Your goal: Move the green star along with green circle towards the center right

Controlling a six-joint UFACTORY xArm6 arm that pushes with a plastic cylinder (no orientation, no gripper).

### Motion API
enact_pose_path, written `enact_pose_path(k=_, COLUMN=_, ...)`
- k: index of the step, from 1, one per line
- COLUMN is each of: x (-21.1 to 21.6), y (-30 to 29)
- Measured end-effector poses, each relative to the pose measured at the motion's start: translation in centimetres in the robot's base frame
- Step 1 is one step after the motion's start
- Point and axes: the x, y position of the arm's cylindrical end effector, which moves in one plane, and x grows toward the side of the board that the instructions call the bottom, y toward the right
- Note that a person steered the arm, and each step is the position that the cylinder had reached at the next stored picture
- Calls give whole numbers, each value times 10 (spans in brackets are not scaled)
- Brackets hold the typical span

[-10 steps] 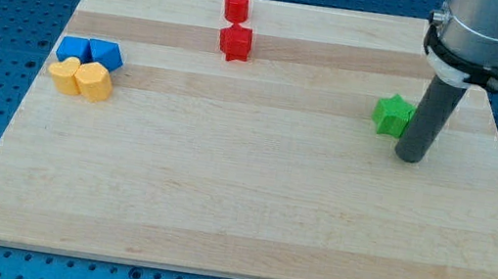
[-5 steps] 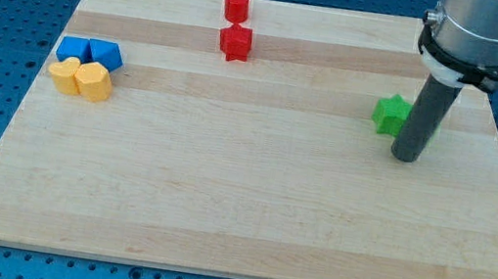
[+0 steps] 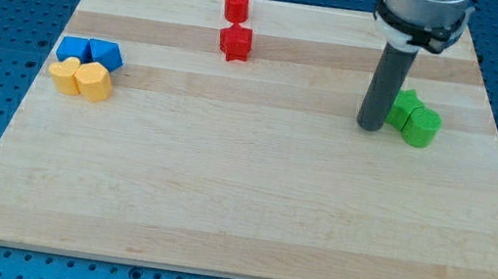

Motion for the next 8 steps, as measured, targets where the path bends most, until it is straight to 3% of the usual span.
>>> enact_pose_path(k=1, x=9, y=-33)
enact_pose_path(k=3, x=-45, y=-39)
enact_pose_path(k=8, x=-46, y=55)
